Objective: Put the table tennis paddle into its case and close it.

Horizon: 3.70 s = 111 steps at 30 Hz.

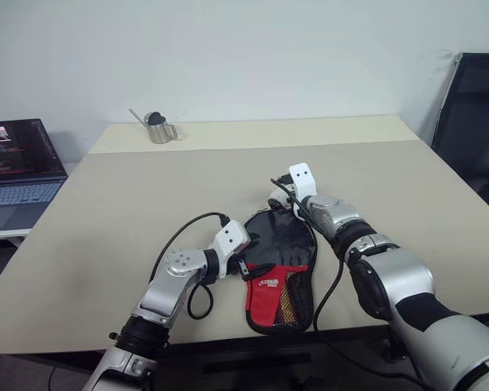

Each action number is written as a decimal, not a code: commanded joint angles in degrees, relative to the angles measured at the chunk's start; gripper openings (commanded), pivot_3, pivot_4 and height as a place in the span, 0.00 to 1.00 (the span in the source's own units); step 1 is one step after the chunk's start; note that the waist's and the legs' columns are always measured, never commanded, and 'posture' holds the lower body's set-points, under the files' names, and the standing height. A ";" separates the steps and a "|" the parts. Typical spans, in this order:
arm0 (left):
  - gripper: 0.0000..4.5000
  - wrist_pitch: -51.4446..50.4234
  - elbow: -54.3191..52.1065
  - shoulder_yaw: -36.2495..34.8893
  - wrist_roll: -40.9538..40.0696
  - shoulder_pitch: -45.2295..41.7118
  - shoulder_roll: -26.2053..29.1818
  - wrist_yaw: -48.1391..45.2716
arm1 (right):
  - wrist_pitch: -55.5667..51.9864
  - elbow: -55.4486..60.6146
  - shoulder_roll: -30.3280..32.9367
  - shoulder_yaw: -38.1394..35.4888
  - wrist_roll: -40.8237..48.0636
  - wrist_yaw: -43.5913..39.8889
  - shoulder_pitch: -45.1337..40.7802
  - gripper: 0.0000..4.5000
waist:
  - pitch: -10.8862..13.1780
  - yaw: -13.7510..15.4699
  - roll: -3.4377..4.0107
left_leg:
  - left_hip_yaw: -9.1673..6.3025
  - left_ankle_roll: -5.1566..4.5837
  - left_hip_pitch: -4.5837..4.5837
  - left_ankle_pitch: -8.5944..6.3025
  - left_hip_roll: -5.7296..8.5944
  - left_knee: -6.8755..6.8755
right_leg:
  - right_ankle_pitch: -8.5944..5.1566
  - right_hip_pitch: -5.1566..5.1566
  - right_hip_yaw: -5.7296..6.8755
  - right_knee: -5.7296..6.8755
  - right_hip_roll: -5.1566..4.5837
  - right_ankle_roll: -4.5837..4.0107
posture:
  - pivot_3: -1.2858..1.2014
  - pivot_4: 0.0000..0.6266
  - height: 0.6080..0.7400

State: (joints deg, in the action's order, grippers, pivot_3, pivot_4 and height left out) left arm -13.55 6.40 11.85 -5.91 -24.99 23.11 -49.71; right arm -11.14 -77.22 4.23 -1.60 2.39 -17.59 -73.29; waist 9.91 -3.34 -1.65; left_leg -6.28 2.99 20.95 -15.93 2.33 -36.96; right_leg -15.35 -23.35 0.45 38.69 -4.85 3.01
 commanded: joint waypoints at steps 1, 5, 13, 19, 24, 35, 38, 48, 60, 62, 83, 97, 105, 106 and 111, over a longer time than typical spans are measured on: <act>1.00 -0.26 -3.25 -0.57 -0.22 0.84 1.06 0.16 | 1.98 0.22 -0.74 -0.56 -2.02 3.49 -0.85 0.91 | 0.00 -0.01 0.01 | 0.00 0.00 0.00 0.00 0.00 0.00 | 0.00 -0.01 0.00 0.01 0.00 0.00 | 0.52 0.24 1.00; 1.00 -0.70 -4.09 -0.72 -0.27 1.58 1.83 0.42 | 2.66 -0.10 -1.90 0.43 -4.70 6.32 -0.43 0.63 | 0.01 -0.02 0.01 | 0.01 0.02 0.00 0.01 0.00 0.00 | 0.00 -0.04 -0.04 0.04 0.00 0.00 | 0.52 0.24 1.00; 1.00 0.41 -1.45 0.18 0.60 0.55 0.99 1.25 | 3.15 -0.27 -3.25 0.87 -8.08 8.98 0.55 0.06 | 0.00 -0.03 0.01 | 0.01 -0.02 -0.04 -0.01 0.00 -0.02 | 0.00 -0.03 -0.06 0.12 0.01 0.00 | 0.52 0.24 1.00; 1.00 3.37 5.44 0.99 1.73 -3.04 -2.27 1.87 | 3.28 -0.09 -1.67 0.36 -9.11 9.41 1.13 0.00 | 0.00 0.09 0.02 | 0.03 -0.07 -0.08 -0.03 0.03 -0.06 | 0.00 0.04 -0.01 0.19 0.01 -0.01 | 0.52 0.24 1.00; 1.00 5.05 10.16 0.82 1.22 -6.06 -5.07 1.09 | 2.98 0.24 -0.37 0.12 -8.94 9.12 1.48 0.00 | -0.01 0.24 0.02 | 0.05 -0.06 -0.08 -0.02 0.04 -0.08 | 0.01 0.06 0.03 0.21 0.00 -0.01 | 0.52 0.24 1.00; 1.00 6.77 15.37 3.48 2.87 -4.52 -4.27 -4.08 | 1.65 2.08 4.63 -0.50 -7.74 7.16 4.68 0.00 | -0.18 0.98 0.10 | 0.02 -0.07 -0.10 -0.02 0.08 -0.08 | 0.00 0.14 0.10 0.17 -0.04 -0.01 | 0.52 0.24 1.00; 1.00 7.01 16.01 3.71 3.05 -4.49 -4.37 -4.12 | 1.07 3.00 6.85 -0.28 -7.85 6.05 6.04 0.00 | -0.28 1.42 0.19 | 0.02 -0.08 -0.11 -0.02 0.08 -0.09 | 0.00 0.17 0.11 0.16 -0.04 -0.01 | 0.52 0.24 1.00; 1.00 7.50 17.98 4.53 3.62 -5.60 -5.11 -3.75 | -2.87 11.35 13.32 1.07 -8.32 -0.34 11.30 0.00 | -0.56 1.99 0.47 | -0.04 -0.13 -0.12 0.00 0.16 -0.11 | 0.00 0.28 0.20 0.15 -0.11 0.00 | 0.52 0.24 1.00; 1.00 9.01 21.75 4.70 4.34 -8.51 -7.39 -2.87 | -23.84 51.12 20.06 2.64 -5.20 -11.66 30.28 0.00 | -0.70 1.65 0.65 | 0.03 -0.15 -0.16 0.00 0.13 -0.11 | -0.02 0.32 0.17 0.12 -0.09 0.03 | 0.52 0.24 1.00; 1.00 9.34 22.28 4.70 4.41 -8.86 -7.64 -2.97 | -25.07 55.77 19.82 2.13 -3.36 -13.13 31.31 0.00 | -0.70 1.62 0.65 | 0.04 -0.15 -0.16 0.00 0.14 -0.12 | -0.01 0.34 0.16 0.11 -0.09 0.04 | 0.52 0.24 1.00; 1.00 9.55 21.04 3.65 3.02 -9.69 -8.26 -3.77 | -12.48 22.07 13.01 -2.82 3.19 -9.31 9.58 0.63 | -0.70 1.75 0.65 | 0.03 -0.19 -0.14 0.02 0.16 -0.08 | 0.01 0.31 0.16 0.03 -0.10 0.05 | 0.52 0.24 1.00; 1.00 10.19 22.19 4.26 3.79 -11.79 -9.24 -3.69 | -11.59 13.22 11.81 -0.64 1.53 -15.80 7.06 0.63 | -0.69 1.71 0.66 | 0.02 -0.19 -0.11 0.02 0.16 -0.08 | 0.01 0.29 0.16 0.03 -0.11 0.05 | 0.52 0.24 1.00; 1.00 14.13 29.36 5.60 6.21 -15.85 -11.91 -3.48 | -11.78 14.28 11.91 0.58 0.14 -16.73 8.14 0.30 | -0.69 1.80 0.66 | 0.01 -0.19 -0.11 0.02 0.17 -0.09 | 0.01 0.29 0.17 0.05 -0.11 0.06 | 0.52 0.24 1.00; 1.00 15.00 31.31 5.70 6.62 -16.61 -12.53 -3.13 | -11.75 14.48 11.96 0.83 -0.03 -16.83 8.29 0.22 | -0.69 1.86 0.66 | 0.01 -0.19 -0.11 0.02 0.18 -0.10 | 0.01 0.30 0.18 0.04 -0.11 0.06 | 0.52 0.24 1.00; 1.00 17.62 38.93 5.95 8.34 -18.63 -14.12 -2.83 | -12.17 15.66 12.01 1.28 -0.21 -17.01 8.69 0.07 | -0.69 1.79 0.65 | 0.01 -0.20 -0.12 0.03 0.21 -0.12 | 0.04 0.36 0.18 0.02 -0.14 0.11 | 0.52 0.24 1.00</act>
State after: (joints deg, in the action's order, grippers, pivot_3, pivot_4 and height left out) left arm 3.74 41.88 15.51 -0.30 -44.27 9.54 -52.85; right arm -23.06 -63.62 16.24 -0.50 2.26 -33.82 -64.60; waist 9.22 -1.55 -1.00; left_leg -6.25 2.79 20.83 -15.91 2.53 -37.07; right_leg -15.32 -22.99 0.63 38.70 -4.99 3.12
